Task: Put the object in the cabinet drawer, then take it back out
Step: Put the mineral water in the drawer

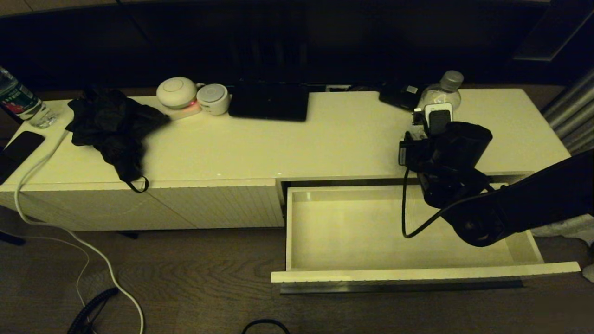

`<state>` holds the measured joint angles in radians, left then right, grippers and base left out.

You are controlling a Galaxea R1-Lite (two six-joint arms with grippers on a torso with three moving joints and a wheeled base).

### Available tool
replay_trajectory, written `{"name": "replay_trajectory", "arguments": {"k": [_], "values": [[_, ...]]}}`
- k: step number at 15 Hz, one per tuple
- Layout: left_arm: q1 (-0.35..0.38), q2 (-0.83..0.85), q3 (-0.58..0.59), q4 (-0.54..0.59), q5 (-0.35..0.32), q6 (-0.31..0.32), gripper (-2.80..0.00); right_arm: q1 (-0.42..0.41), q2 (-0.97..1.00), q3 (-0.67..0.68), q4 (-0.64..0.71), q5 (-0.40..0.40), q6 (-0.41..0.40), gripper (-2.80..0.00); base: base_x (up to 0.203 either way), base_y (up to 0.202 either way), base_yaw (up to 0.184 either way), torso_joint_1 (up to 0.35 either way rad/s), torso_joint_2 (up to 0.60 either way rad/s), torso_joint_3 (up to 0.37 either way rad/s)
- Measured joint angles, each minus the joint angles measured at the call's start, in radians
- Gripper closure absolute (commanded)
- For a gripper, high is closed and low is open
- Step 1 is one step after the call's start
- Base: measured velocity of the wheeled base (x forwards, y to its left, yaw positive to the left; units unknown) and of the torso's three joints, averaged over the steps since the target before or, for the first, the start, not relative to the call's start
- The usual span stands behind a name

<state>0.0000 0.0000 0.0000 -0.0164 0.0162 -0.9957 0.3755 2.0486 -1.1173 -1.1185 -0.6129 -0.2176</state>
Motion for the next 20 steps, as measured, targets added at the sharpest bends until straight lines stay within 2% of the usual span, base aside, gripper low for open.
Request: {"name": "replay_trajectory", "arguments": {"k": [4,7,9,11,13,15,20], "values": [[0.000,0.000,0.000,0.000,0.000,0.000,0.00,0.017,-0.130,0.094,0.100,0.044,-0.099,0.00,0.000,0.000,0.000,0.000,0.00,0.000],[0.000,0.000,0.000,0.000,0.000,0.000,0.00,0.035,-0.274,0.192,0.253,0.138,-0.172,0.00,0.000,0.000,0.000,0.000,0.00,0.000],[0.000,0.000,0.000,0.000,0.000,0.000,0.00,0.046,-0.373,0.248,0.381,0.206,-0.248,0.00,0.000,0.000,0.000,0.000,0.00,0.000],[0.000,0.000,0.000,0.000,0.000,0.000,0.00,0.055,-0.460,0.299,0.515,0.280,-0.368,0.00,0.000,0.000,0.000,0.000,0.00,0.000],[0.000,0.000,0.000,0.000,0.000,0.000,0.00,0.075,-0.513,0.351,0.585,0.309,-0.502,0.00,0.000,0.000,0.000,0.000,0.00,0.000],[0.000,0.000,0.000,0.000,0.000,0.000,0.00,0.089,-0.541,0.404,0.593,0.319,-0.619,0.00,0.000,0.000,0.000,0.000,0.00,0.000],[0.000,0.000,0.000,0.000,0.000,0.000,0.00,0.088,-0.549,0.499,0.596,0.412,-0.894,0.00,0.000,0.000,0.000,0.000,0.00,0.000]]}}
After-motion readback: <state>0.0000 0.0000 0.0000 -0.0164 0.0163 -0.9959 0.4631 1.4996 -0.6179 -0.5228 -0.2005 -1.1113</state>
